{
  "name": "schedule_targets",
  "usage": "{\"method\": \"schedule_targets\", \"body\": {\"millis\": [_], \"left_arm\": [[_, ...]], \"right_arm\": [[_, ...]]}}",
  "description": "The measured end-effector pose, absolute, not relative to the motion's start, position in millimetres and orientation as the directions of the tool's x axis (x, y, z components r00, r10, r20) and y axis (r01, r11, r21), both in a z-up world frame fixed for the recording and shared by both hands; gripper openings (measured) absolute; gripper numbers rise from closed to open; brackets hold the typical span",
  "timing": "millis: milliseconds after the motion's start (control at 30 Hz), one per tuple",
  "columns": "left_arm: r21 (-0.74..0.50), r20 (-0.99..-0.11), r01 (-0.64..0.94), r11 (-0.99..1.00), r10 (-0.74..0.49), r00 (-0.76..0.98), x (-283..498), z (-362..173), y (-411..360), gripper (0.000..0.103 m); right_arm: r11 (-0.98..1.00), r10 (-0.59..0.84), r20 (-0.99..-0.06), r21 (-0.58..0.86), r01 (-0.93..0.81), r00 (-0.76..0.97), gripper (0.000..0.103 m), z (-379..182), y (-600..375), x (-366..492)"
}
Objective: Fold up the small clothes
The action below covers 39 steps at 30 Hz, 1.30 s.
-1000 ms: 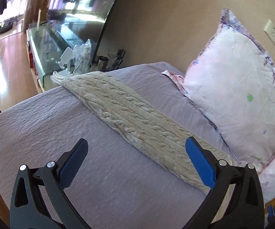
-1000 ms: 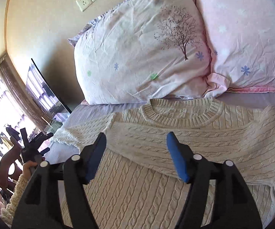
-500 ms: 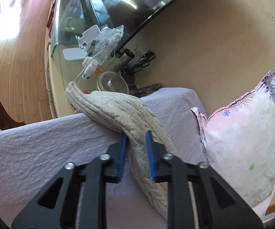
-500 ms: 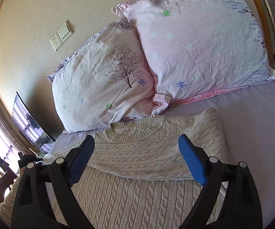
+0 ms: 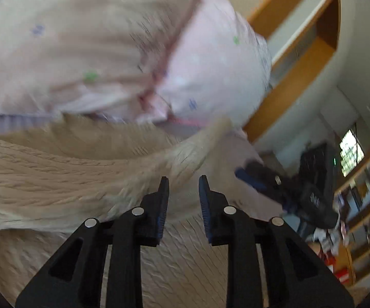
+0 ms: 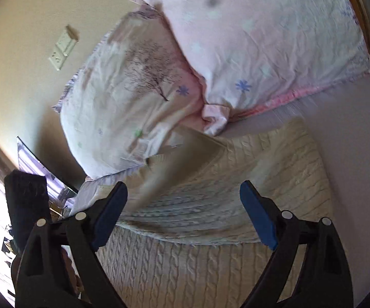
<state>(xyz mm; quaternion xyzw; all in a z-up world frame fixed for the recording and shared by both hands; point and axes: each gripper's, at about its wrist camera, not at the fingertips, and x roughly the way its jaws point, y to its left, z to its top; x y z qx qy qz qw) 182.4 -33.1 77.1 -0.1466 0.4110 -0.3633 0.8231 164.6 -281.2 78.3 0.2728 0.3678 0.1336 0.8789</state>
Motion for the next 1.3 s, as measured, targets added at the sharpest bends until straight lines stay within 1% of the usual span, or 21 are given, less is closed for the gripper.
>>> {"method": "schedule_targets", "body": {"millis": [67, 100, 167, 233, 300, 333, 367, 400, 533, 600, 633, 700, 733, 767, 800, 900, 967, 1000, 1033, 1200, 1300], "left_arm": [[-0.551, -0.574, 0.489, 0.676, -0.732, 0.365, 171.8, 67.3, -38.5, 0.026], [-0.553, -0.567, 0.481, 0.681, -0.73, 0.382, 165.7, 67.1, -29.7, 0.029], [-0.544, -0.552, 0.429, 0.721, -0.693, 0.464, 151.3, 71.3, 3.3, 0.057], [-0.509, -0.549, 0.351, 0.786, -0.611, 0.57, 134.6, 76.4, 41.3, 0.065], [-0.447, -0.587, 0.262, 0.855, -0.502, 0.636, 120.1, 75.9, 79.8, 0.066], [-0.427, -0.608, 0.214, 0.878, -0.454, 0.651, 112.9, 72.9, 97.7, 0.068], [-0.42, -0.626, 0.173, 0.891, -0.423, 0.655, 105.6, 67.8, 110.7, 0.07], [-0.422, -0.645, 0.135, 0.896, -0.402, 0.65, 98.6, 62.1, 121.5, 0.07], [-0.465, -0.687, 0.082, 0.882, -0.418, 0.594, 71.0, 41.6, 144.3, 0.07], [-0.476, -0.696, 0.084, 0.876, -0.433, 0.573, 58.4, 32.9, 146.4, 0.07], [-0.482, -0.695, 0.092, 0.872, -0.444, 0.566, 54.4, 29.3, 145.8, 0.07], [-0.482, -0.683, 0.113, 0.869, -0.454, 0.572, 46.6, 25.5, 142.9, 0.07], [-0.482, -0.68, 0.123, 0.867, -0.459, 0.571, 42.8, 24.8, 141.7, 0.07], [-0.493, -0.67, 0.134, 0.86, -0.473, 0.572, 38.7, 24.7, 141.2, 0.07], [-0.519, -0.656, 0.144, 0.843, -0.5, 0.565, 35.2, 23.4, 140.7, 0.07], [-0.597, -0.603, 0.175, 0.783, -0.582, 0.545, 20.9, 15.8, 141.6, 0.057], [-0.64, -0.568, 0.193, 0.744, -0.627, 0.533, 7.9, 10.4, 143.4, 0.042], [-0.658, -0.549, 0.203, 0.725, -0.647, 0.53, -0.1, 8.9, 143.9, 0.039], [-0.67, -0.529, 0.215, 0.71, -0.661, 0.532, -9.7, 8.6, 144.5, 0.038], [-0.727, -0.448, 0.249, 0.639, -0.718, 0.533, -53.8, 7.6, 148.1, 0.038], [-0.745, -0.434, 0.248, 0.619, -0.734, 0.523, -69.8, 4.6, 145.6, 0.038]], "right_arm": [[0.804, 0.437, -0.623, 0.594, 0.029, 0.648, 0.067, 61.2, -296.0, 171.2], [0.808, 0.424, -0.649, 0.586, 0.06, 0.632, 0.064, 54.3, -302.4, 173.2], [0.822, 0.384, -0.683, 0.559, 0.107, 0.622, 0.058, 45.5, -312.4, 176.2], [0.829, 0.358, -0.699, 0.543, 0.132, 0.62, 0.058, 40.2, -316.0, 180.9], [0.841, 0.344, -0.715, 0.523, 0.139, 0.609, 0.057, 35.2, -313.6, 189.2], [0.855, 0.331, -0.735, 0.499, 0.141, 0.592, 0.051, 30.9, -309.2, 194.7], [0.872, 0.311, -0.756, 0.467, 0.143, 0.576, 0.021, 26.6, -305.0, 199.4], [0.884, 0.294, -0.767, 0.444, 0.142, 0.57, 0.007, 23.3, -302.1, 201.6], [0.827, 0.248, -0.692, 0.515, 0.223, 0.678, 0.005, 36.0, -333.6, 181.7], [0.826, 0.183, -0.704, 0.488, 0.28, 0.686, 0.007, 40.2, -348.2, 170.6], [0.822, 0.198, -0.719, 0.492, 0.287, 0.666, 0.017, 39.0, -352.5, 165.9], [0.807, 0.233, -0.738, 0.51, 0.297, 0.634, 0.044, 35.7, -360.6, 147.0], [0.808, 0.238, -0.741, 0.51, 0.295, 0.628, 0.064, 35.0, -364.0, 133.9], [0.812, 0.237, -0.741, 0.506, 0.29, 0.628, 0.067, 33.7, -367.5, 118.7], [0.817, 0.237, -0.748, 0.499, 0.289, 0.62, 0.067, 31.2, -371.1, 103.6], [0.777, 0.331, -0.735, 0.568, 0.272, 0.591, 0.061, 18.5, -385.8, 56.5], [0.746, 0.404, -0.702, 0.624, 0.233, 0.587, 0.044, 15.1, -390.5, 25.5], [0.72, 0.463, -0.677, 0.664, 0.203, 0.572, 0.041, 11.6, -390.5, 10.9], [0.688, 0.521, -0.643, 0.706, 0.169, 0.561, 0.036, 8.2, -388.7, -2.6], [0.645, 0.641, -0.569, 0.763, 0.041, 0.516, 0.028, 2.2, -373.3, -62.6], [0.643, 0.672, -0.558, 0.766, -0.009, 0.487, 0.024, 3.1, -364.8, -77.4]]}}
